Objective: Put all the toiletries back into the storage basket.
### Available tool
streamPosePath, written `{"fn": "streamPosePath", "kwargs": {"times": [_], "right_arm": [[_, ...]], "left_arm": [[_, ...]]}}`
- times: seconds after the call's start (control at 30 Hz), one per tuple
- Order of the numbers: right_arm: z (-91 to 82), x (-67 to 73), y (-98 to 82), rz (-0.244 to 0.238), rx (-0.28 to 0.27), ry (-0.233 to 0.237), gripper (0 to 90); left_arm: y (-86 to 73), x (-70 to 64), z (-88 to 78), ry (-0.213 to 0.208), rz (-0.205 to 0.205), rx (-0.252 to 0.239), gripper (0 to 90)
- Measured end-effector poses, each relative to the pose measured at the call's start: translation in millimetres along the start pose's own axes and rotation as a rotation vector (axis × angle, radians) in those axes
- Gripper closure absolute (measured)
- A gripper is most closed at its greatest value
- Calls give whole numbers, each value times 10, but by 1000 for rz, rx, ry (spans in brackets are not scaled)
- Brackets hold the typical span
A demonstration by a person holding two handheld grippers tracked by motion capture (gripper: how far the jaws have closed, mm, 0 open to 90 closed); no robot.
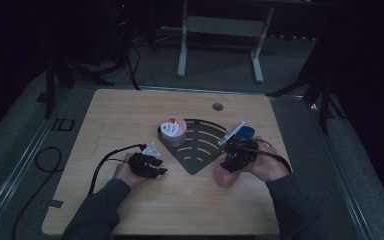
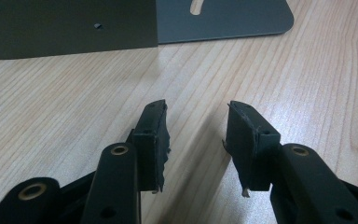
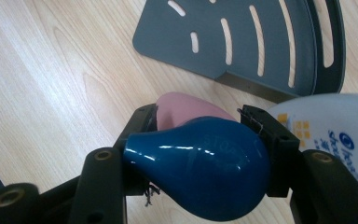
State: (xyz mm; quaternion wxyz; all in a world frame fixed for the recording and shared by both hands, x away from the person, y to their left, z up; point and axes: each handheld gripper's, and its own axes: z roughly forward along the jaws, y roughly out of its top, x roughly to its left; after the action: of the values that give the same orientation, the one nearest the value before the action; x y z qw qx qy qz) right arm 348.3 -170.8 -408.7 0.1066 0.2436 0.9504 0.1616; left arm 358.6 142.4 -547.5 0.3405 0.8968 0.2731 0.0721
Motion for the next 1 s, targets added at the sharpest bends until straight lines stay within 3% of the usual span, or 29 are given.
{"fn": "streamPosePath", "kwargs": {"times": [1.0], "right_arm": [[15,71,367,-41,-27,13,474]], "left_arm": [[9,-13,9,-5,7,-1,584]]}}
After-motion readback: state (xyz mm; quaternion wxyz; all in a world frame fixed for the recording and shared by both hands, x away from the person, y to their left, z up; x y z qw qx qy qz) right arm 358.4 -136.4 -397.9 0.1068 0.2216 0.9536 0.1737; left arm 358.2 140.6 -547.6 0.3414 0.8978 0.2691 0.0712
